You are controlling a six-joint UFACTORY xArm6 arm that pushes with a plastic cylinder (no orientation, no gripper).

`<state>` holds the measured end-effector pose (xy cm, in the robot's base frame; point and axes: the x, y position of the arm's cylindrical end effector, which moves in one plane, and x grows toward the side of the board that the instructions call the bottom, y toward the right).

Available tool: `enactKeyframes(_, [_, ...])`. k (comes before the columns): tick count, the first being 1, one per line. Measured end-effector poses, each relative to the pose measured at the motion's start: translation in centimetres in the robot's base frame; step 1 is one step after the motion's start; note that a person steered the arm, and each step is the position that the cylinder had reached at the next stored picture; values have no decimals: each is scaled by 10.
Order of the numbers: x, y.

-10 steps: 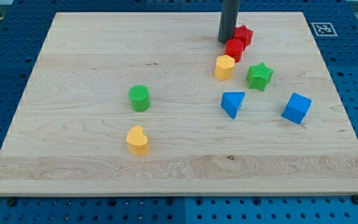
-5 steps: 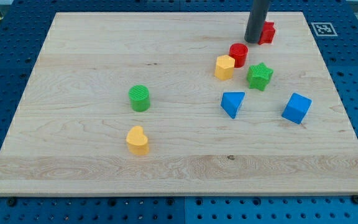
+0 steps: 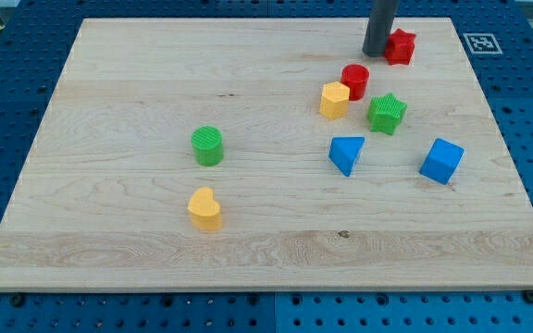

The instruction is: Push the red star to the top right side of the board

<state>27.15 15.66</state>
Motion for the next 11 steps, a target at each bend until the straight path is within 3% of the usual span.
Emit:
enactKeyframes(2, [-23,9])
enactKeyframes(4, [-12,-10])
enactKeyframes(6, [11,17])
enactKeyframes(11, [11,54])
